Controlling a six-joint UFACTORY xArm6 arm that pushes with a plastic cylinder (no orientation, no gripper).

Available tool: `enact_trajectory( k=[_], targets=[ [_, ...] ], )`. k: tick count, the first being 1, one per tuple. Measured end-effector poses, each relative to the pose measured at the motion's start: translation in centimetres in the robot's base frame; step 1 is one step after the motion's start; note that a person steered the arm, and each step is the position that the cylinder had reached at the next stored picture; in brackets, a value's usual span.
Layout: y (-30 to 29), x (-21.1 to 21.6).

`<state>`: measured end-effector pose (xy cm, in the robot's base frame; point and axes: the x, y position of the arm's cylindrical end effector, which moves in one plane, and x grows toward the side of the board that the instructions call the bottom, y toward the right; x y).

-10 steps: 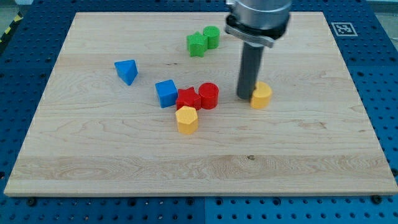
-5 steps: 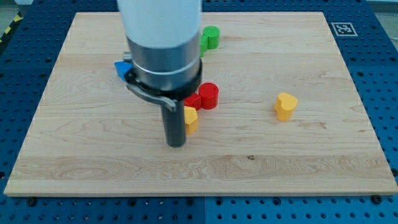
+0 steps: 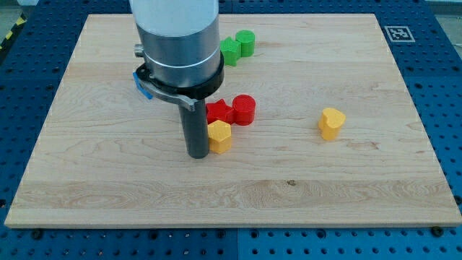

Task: Separate the yellow blocks from the red blocks

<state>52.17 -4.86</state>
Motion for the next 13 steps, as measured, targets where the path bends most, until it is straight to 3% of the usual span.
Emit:
enact_trajectory(
  k=[3,8,10,13],
  targets=[
    [0.6,-2.0],
    [12.3,-2.0],
    [11.4,-1.9],
    [15.0,-2.6]
  ],
)
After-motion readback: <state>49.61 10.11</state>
